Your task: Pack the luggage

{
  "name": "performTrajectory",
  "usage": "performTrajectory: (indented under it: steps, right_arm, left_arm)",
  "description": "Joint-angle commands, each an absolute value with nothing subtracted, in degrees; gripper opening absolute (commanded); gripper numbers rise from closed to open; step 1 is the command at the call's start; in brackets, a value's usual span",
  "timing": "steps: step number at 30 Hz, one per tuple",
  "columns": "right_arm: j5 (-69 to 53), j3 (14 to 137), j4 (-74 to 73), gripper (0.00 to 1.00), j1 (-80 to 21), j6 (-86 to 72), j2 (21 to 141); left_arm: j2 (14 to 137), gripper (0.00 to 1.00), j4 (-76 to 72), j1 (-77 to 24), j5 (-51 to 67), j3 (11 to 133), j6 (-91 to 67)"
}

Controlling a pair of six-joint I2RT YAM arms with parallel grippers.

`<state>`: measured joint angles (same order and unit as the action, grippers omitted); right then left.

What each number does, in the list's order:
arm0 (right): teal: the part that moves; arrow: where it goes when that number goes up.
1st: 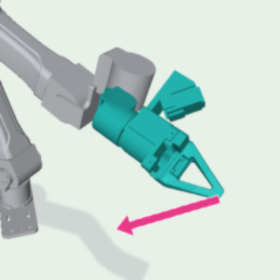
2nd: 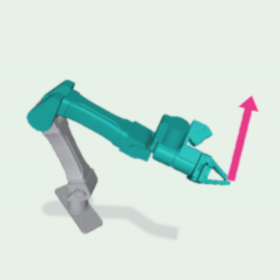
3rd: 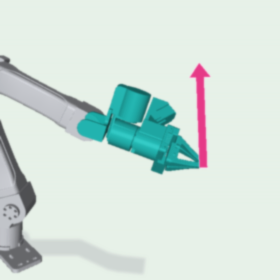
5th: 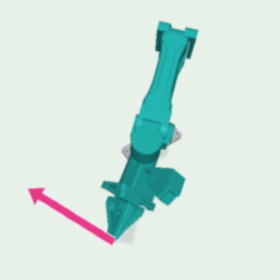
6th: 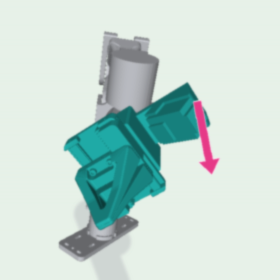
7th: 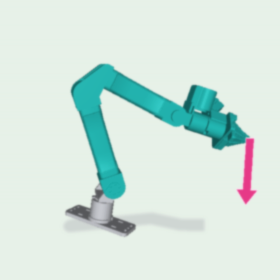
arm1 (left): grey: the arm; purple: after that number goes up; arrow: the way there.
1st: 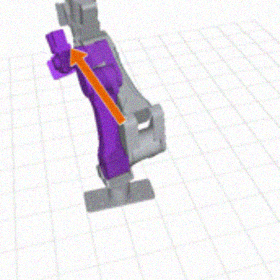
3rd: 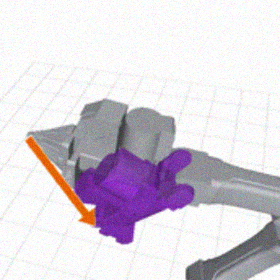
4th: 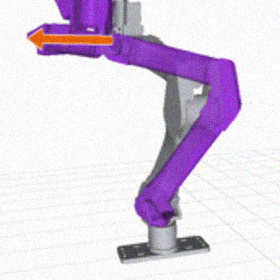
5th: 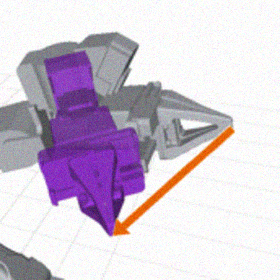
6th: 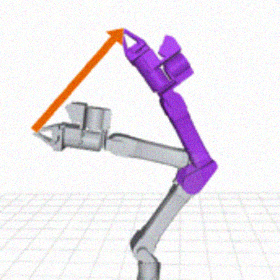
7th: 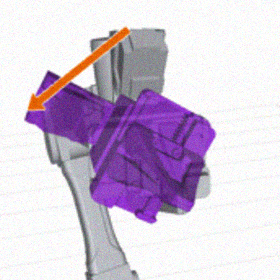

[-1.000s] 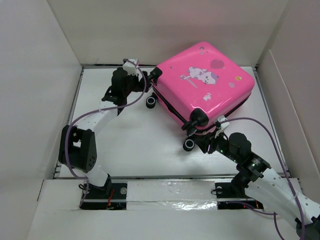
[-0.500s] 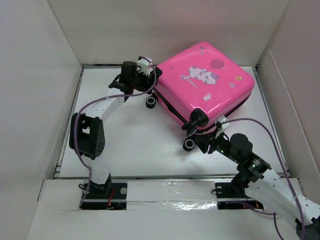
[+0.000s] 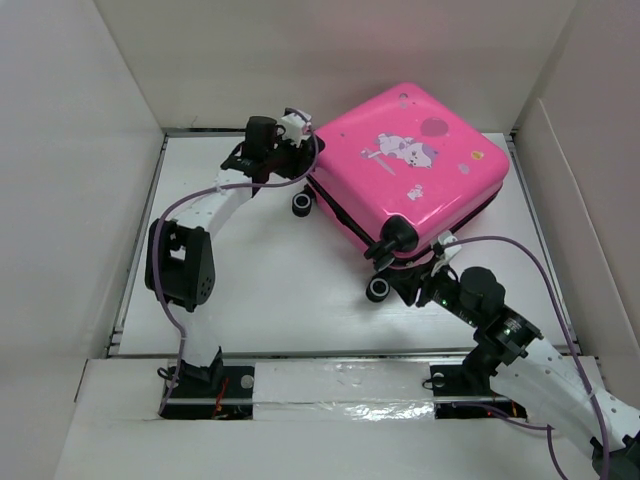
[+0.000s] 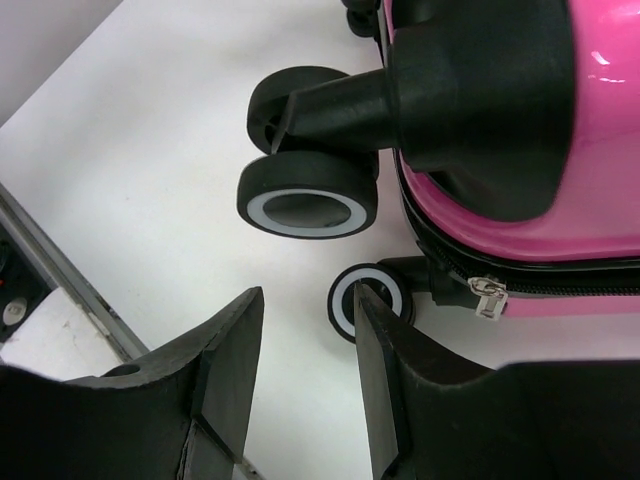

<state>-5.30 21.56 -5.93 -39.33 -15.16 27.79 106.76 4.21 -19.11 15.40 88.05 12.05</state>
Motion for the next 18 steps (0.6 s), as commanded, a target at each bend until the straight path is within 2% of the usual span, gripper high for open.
performTrajectory:
  steps: [1,2,3,5,7,13,15,18]
  right_arm:
    - [-0.4,20.9,-5.1,0.47,-38.9,-16.3,27.5]
    - [1.4,20.5,-5.0,0.48,-38.9,-16.8,27.3]
    - [2.5,20.5,-4.8,0.48,-38.9,-17.3,27.3]
    - [3.6,20.3,-3.6,0.46,-38.4,-17.9,27.7]
    - [3.5,21.6,-4.0,0.42,-38.4,-17.8,28.9]
    - [4.8,23.0,-5.0,0.42,-37.1,-16.1,30.1]
    - [3.3,22.8,-3.4,0.44,-36.6,-15.6,30.8]
    - [-3.0,22.9,0.5,0.48,-35.3,-14.2,34.4]
  left_arm:
    - [105.7,0.21,1.8,-19.0,16.3,89.2,9.2]
    - [105.1,0.16,0.5,-19.0,16.3,88.3,8.4]
    - [103.6,0.07,-1.4,-19.0,15.7,85.5,7.3]
    - [101.7,0.0,-9.0,-19.0,14.7,81.5,1.3]
    - [98.2,0.0,-17.9,-19.0,14.2,73.3,-5.0]
    - [86.6,0.0,-34.2,-19.0,8.7,49.0,-15.0]
    - [80.7,0.0,-38.1,-19.6,7.1,39.4,-19.1]
    - [74.2,0.0,-40.7,-21.4,5.0,32.0,-24.1]
